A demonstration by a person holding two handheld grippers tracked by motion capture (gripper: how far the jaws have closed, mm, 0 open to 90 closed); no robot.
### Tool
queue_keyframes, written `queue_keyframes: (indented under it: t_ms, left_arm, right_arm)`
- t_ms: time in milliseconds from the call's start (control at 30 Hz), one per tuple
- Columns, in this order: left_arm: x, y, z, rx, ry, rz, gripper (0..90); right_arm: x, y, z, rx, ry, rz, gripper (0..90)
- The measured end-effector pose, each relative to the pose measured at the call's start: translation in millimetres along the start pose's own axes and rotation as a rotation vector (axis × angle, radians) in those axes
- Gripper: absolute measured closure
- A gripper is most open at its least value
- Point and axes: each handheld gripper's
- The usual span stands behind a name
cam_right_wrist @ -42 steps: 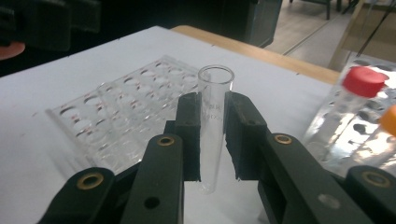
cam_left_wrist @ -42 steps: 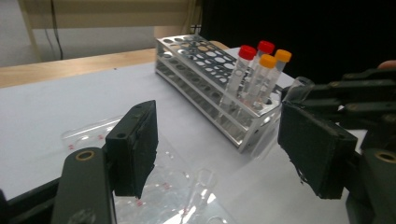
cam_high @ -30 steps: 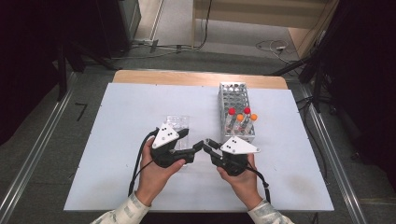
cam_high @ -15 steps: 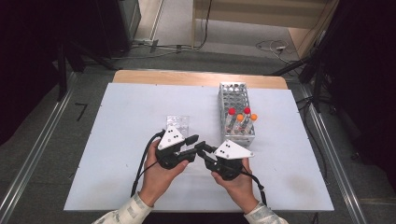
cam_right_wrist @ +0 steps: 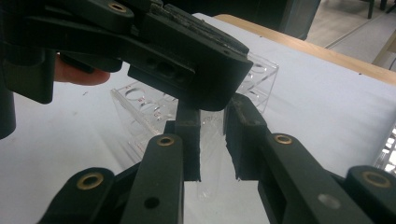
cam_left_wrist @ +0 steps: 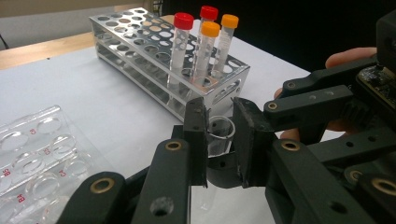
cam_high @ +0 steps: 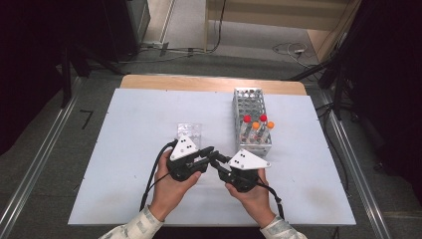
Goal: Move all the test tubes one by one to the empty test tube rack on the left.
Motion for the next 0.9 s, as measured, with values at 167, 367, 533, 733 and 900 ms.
queue_keyframes:
  t_ms: [167, 367, 533, 733, 900]
  left_arm:
    - [-1.9, -0.5, -0.9, -0.004, 0.016, -0.001, 77.6]
    - [-10.1, -2.0, -6.3, -0.013, 0.042, 0.015, 77.7]
    - [-21.4, -3.6, -13.1, -0.019, 0.066, 0.019, 77.8]
    - [-38.6, -12.5, -20.1, -0.024, 0.092, -0.009, 77.8]
    - [-46.1, -18.6, -20.1, -0.017, 0.078, -0.036, 77.8]
  right_arm:
    - [-0.2, -1.2, 0.0, -0.006, 0.002, -0.008, 64.5]
    - [-2.0, -4.6, -1.1, -0.013, 0.023, -0.038, 45.2]
    - [-3.7, -5.8, -1.1, -0.017, 0.024, -0.049, 35.9]
    - [-4.9, -4.0, 0.4, -0.016, 0.020, -0.047, 35.3]
    - [-7.0, 0.3, 1.3, -0.005, 0.022, -0.035, 35.3]
Point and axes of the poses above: each handheld gripper's, and its own axes: x roughly forward along the jaws, z roughly out of its underside, y roughly to its right, and after that the axes turned 4 degrees about -x, right-handed
